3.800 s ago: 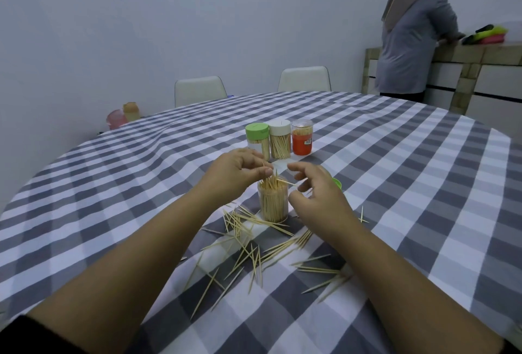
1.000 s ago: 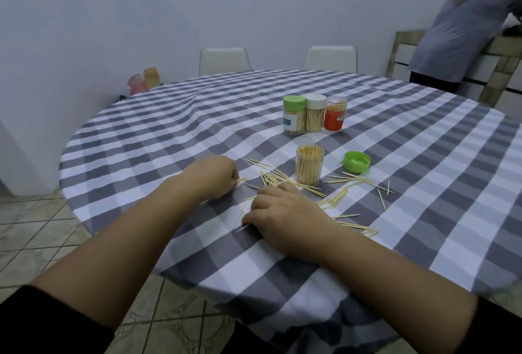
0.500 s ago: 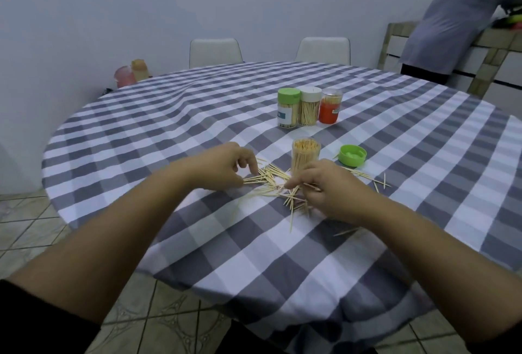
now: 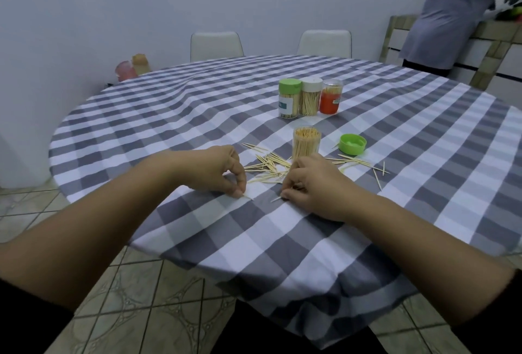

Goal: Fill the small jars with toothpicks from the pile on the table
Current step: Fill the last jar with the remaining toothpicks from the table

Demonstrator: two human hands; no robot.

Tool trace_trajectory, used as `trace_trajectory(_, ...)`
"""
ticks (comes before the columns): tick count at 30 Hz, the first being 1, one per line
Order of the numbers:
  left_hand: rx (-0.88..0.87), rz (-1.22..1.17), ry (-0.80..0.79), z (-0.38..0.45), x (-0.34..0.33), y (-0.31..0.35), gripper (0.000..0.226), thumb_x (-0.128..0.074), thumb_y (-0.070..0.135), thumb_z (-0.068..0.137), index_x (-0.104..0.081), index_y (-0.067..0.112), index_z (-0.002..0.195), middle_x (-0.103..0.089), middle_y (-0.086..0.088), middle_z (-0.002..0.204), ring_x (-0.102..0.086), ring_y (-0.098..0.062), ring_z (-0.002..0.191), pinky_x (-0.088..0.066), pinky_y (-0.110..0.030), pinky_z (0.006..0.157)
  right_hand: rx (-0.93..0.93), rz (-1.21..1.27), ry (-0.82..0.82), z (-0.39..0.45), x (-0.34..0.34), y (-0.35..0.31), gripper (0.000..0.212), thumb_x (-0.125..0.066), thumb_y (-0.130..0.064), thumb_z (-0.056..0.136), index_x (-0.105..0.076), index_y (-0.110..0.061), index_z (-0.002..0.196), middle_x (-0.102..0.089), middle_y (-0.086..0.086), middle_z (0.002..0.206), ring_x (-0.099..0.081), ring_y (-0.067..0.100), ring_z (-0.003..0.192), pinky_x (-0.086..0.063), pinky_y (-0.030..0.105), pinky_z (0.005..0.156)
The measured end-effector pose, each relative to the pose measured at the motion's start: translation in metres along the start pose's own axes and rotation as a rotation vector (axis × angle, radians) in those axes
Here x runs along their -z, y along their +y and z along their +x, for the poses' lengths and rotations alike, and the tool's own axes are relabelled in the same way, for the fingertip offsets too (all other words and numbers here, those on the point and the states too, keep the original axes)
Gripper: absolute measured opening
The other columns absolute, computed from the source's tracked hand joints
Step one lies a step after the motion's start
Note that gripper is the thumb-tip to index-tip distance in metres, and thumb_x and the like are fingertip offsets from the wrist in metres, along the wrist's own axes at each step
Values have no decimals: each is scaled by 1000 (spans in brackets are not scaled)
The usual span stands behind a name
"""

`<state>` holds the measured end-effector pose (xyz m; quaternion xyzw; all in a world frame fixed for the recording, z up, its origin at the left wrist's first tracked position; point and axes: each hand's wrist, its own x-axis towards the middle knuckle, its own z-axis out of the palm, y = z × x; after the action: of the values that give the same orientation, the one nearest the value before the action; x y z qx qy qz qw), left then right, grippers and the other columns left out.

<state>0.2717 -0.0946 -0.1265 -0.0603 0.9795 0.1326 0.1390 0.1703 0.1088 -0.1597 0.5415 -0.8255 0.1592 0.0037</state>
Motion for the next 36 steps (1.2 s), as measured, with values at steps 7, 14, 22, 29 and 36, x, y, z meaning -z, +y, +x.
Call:
trace_trajectory(7,10,124,321,23,-12,0,23,-60,40,90,-65,30,109,-42,6,112,-41,-12,104,-33,-23,82,-107,-252,226,14,-20,-6,28,-44,-38,95,-63,-20,104,-55,-1,110,-42,19,108,-37,33,88)
trace_trajectory(14,40,177,345,40,-6,6,60,-55,38,94,-32,24,147,-30,6,154,-31,-17,138,-28,-32,111,-404,63,536,18,-1,7,27,-60,-32,85,-44,-17,101,-46,0,105,-37,18,98,-33,28,80)
trace_trajectory(22,-56,471,162,64,-5,14,62,-41,15,99,-13,33,151,-10,13,159,-29,-20,140,-31,-36,110,-512,574,228,42,3,33,114,-78,-31,74,8,-33,149,-37,9,147,-41,27,130,-39,46,106)
trace_trajectory(29,-155,527,147,78,-5,24,65,-40,7,99,-12,35,151,-18,10,158,-23,-22,143,-25,-38,116,-521,649,411,39,-5,42,101,-73,-22,80,0,-32,149,-39,5,146,-42,26,131,-37,47,107)
trace_trajectory(36,-457,627,416,77,-13,15,46,-49,9,97,-42,15,142,-54,-7,137,-49,-24,128,-29,-31,112,-528,597,426,33,0,43,97,-71,-24,83,0,-30,150,-40,6,145,-40,25,132,-28,48,112)
